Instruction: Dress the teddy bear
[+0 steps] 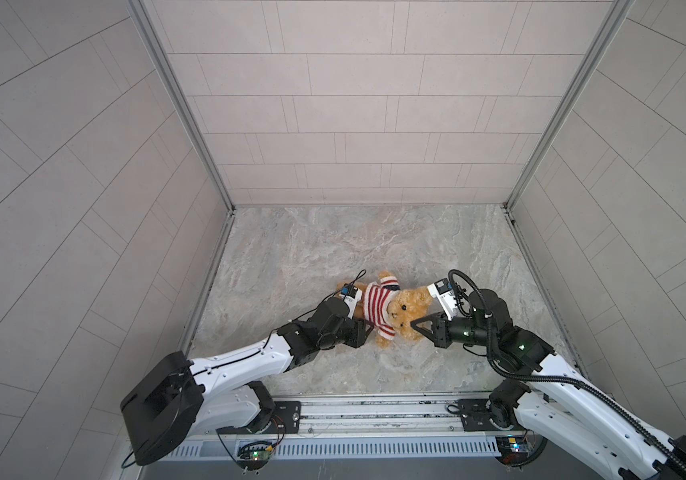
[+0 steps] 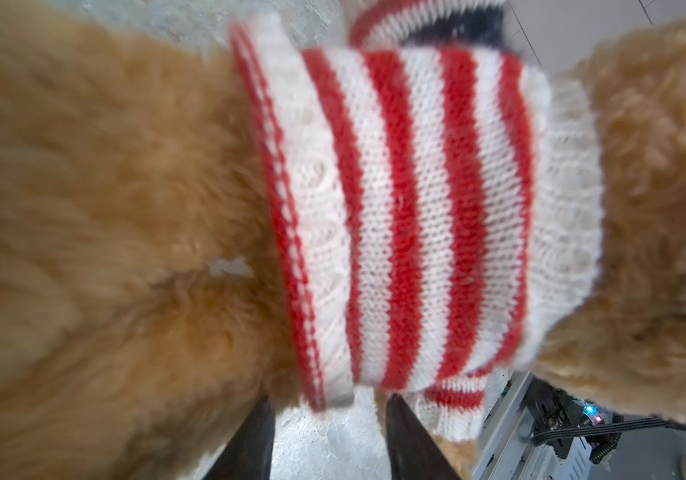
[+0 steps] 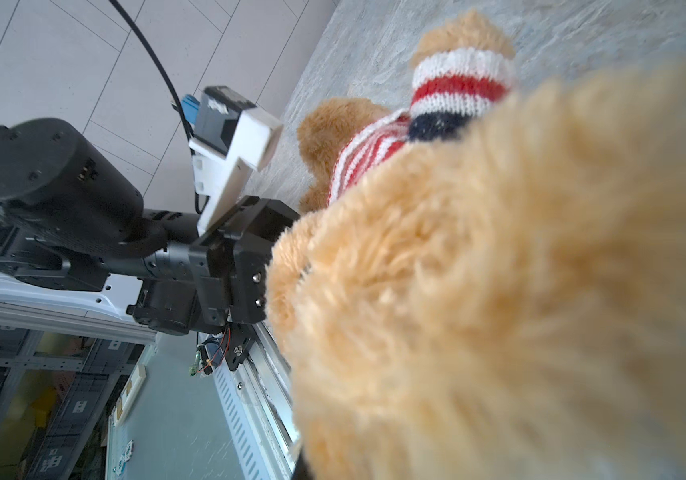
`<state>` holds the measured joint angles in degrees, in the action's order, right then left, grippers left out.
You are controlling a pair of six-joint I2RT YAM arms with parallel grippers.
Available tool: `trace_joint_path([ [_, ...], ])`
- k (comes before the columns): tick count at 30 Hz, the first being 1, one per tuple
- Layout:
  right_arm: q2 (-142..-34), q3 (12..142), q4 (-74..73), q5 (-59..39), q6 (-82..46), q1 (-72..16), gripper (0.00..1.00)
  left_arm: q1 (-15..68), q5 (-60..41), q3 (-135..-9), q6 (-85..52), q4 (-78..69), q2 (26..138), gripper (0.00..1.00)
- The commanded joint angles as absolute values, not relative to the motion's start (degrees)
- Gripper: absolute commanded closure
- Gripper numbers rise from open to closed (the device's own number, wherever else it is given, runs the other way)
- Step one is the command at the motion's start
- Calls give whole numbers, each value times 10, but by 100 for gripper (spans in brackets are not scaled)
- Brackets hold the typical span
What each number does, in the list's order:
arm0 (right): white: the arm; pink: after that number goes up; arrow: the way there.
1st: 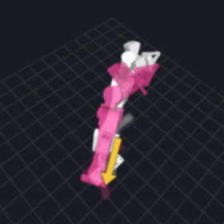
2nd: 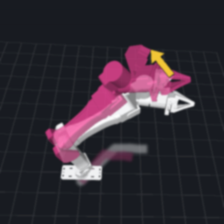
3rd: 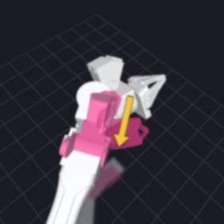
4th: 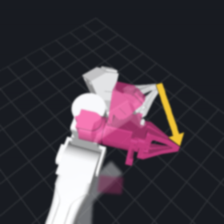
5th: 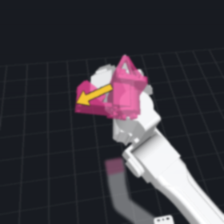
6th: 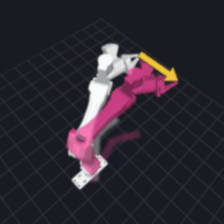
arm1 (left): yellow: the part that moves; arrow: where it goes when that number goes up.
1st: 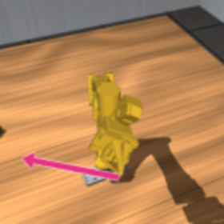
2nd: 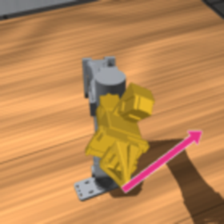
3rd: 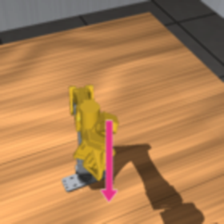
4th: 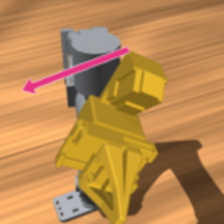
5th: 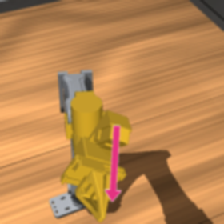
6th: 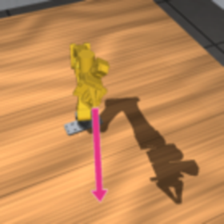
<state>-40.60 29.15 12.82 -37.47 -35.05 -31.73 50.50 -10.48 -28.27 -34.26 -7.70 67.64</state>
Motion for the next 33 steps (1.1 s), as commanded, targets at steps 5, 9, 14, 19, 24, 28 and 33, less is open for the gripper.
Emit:
trace_joint_path([
  [5,-398,312,84,-389,-362,-322,100,514,-111,-288,-368,-158,713,62],
  [9,-396,315,87,-392,-362,-322,100,514,-103,-292,-374,-162,726,72],
  [14,-395,322,97,-396,-355,-322,100,513,-75,-287,-382,-146,721,89],
  [19,-387,347,142,-396,-324,-322,100,511,-41,-278,-381,-110,705,99],
  [24,-373,373,163,-412,-301,-322,100,508,-8,-256,-389,-86,696,100],
  [28,-372,383,186,-416,-287,-322,100,507,-10,-242,-392,-92,676,100],
  [33,-379,379,191,-416,-282,-322,100,508,-34,-230,-388,-107,635,97],
])
